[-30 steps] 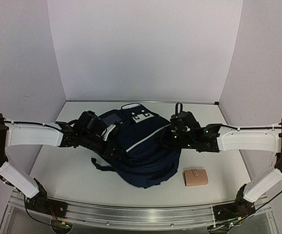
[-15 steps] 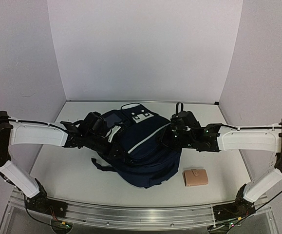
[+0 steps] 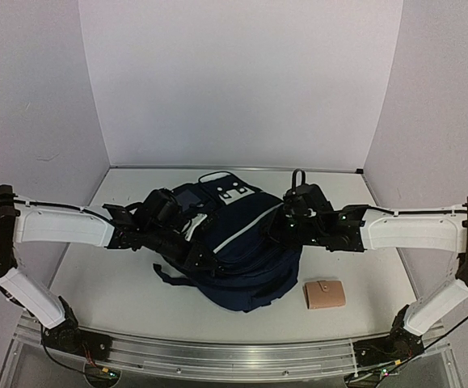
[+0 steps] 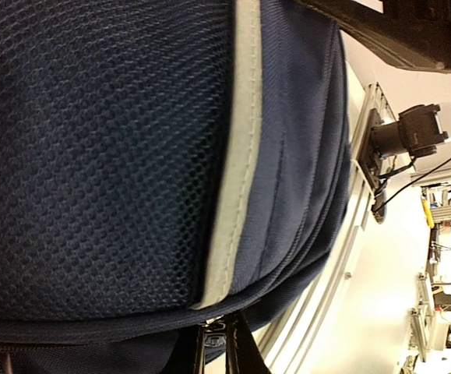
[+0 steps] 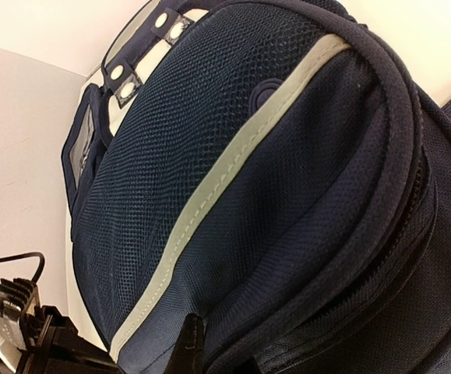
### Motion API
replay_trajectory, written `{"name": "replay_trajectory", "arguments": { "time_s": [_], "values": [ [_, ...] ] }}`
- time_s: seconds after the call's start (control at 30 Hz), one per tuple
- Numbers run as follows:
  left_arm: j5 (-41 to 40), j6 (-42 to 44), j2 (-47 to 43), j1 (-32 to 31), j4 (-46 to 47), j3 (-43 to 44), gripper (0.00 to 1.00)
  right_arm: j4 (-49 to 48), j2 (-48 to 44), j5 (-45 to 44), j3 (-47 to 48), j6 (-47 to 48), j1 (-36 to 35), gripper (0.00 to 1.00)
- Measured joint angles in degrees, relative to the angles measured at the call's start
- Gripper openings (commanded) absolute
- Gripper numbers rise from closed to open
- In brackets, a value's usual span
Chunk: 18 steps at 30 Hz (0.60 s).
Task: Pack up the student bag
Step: Zip the student bag at the center of the board.
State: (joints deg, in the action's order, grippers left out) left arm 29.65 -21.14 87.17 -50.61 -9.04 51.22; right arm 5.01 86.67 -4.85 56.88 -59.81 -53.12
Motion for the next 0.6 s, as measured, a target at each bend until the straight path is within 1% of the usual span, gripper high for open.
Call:
{"name": "replay_trajectory", "arguments": {
  "time_s": [0.23,0.5,0.53,0.57,0.6],
  "values": [
    [1.7,-5.6,-0.1,-2.2,3.1,0.3,0.00,-0.7,0.6,-0.9,0.0,-0.3,0.0,0.00],
    [0.8,-11.8,1.0,-4.4,5.3,1.9,0.00,-2.3,1.3,-3.0,-1.1,-0.7,0.2,0.00],
    [0.6,-12.5,1.5,-4.7,5.4,2.3,0.02,-2.4,1.3,-3.3,-1.2,-0.7,0.2,0.02],
    [0.5,-13.0,1.9,-5.0,5.6,2.5,0.05,-2.5,1.3,-3.5,-1.3,-0.7,0.3,0.05],
    [0.2,-13.6,2.3,-5.2,5.7,2.8,0.12,-2.6,1.3,-3.7,-1.4,-0.7,0.4,0.08]
  ]
}}
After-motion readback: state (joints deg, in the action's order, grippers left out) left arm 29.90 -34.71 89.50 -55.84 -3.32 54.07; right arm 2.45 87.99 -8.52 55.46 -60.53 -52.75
